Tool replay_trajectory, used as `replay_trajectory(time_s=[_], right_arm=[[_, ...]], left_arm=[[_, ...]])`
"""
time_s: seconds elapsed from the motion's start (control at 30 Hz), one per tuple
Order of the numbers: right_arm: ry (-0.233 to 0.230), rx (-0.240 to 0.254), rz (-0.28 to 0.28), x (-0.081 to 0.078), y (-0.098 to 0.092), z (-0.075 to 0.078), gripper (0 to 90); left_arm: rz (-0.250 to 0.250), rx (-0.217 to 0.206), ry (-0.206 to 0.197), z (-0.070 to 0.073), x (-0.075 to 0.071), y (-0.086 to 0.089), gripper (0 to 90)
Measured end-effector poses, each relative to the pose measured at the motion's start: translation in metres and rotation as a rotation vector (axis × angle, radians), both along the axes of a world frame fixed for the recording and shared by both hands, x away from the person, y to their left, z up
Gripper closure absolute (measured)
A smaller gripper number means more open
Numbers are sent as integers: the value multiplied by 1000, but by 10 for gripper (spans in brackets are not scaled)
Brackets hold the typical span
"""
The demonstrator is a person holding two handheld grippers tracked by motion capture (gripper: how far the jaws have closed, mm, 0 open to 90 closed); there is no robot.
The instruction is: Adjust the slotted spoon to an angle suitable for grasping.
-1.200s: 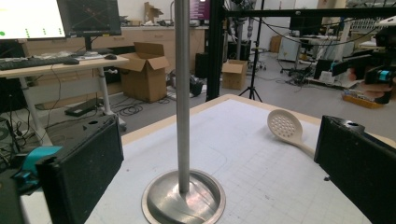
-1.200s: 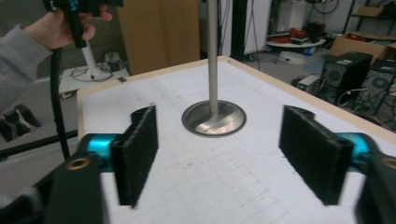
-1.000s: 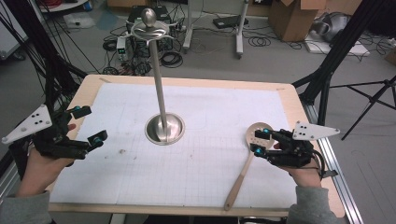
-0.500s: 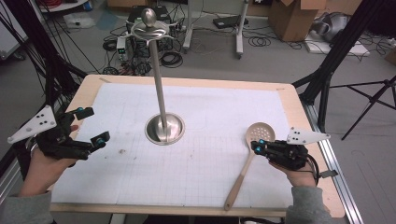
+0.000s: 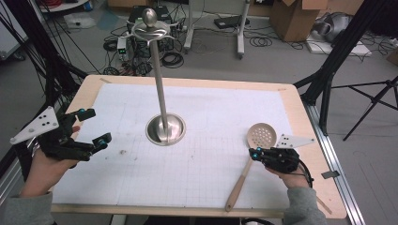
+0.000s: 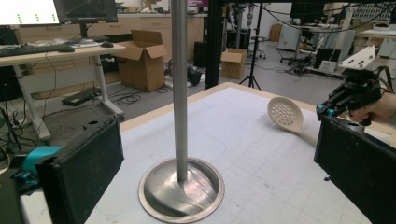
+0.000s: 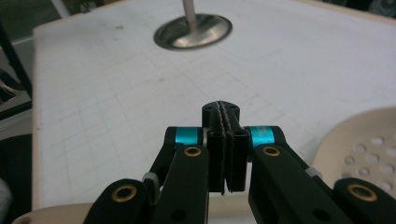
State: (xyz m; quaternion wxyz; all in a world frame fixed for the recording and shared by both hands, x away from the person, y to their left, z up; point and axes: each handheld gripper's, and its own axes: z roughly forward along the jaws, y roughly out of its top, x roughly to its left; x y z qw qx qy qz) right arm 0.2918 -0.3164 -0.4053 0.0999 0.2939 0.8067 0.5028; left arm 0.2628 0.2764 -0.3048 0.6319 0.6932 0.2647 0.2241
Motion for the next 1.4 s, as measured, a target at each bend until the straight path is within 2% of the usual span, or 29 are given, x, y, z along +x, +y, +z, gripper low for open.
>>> replay_trajectory(time_s=[0.47, 0.63, 0.87, 0.9, 1.07, 1.4], right_arm=[[48, -61, 3, 9, 7, -18, 899], [75, -74, -28, 13, 6, -30, 899], [66, -95, -38, 15, 9, -34, 899], [69, -118, -45, 17, 11, -36, 899], [77, -163, -61, 19, 14, -40, 899], [67, -179, -92, 20, 15, -42, 899]], left_arm=[[-2, 14, 12, -3, 0, -1, 17], [-3, 15, 17, -4, -1, -2, 18], [18, 17, 7, -6, 0, -2, 17], [17, 17, 6, -6, 0, -1, 17], [11, 17, 7, -6, -1, -2, 17], [1, 26, 18, -8, -1, -4, 17]])
